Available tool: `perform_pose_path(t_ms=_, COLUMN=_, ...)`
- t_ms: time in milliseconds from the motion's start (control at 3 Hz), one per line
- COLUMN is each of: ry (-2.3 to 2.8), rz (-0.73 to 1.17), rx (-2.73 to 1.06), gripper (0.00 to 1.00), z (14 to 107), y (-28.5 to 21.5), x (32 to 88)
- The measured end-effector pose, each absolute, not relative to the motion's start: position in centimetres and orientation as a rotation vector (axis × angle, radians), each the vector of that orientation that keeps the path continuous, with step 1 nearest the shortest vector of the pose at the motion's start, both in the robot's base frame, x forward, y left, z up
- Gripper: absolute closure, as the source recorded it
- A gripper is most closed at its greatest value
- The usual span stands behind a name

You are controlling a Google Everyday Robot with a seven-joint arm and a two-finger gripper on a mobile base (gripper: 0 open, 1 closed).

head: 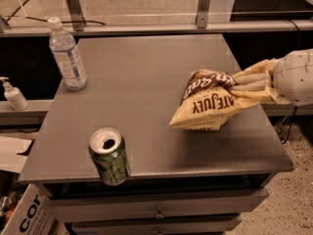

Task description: Move brown chip bag near green can

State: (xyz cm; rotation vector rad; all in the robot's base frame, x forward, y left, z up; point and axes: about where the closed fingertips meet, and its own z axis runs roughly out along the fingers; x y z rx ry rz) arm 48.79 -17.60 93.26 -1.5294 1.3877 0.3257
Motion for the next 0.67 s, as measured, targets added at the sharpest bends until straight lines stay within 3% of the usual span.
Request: perform_pose_path(t_ms=667, ry=1.299, rz=0.461, rx=-1.560, gripper=1.00, z=91.4, y=-15.3, x=43.7)
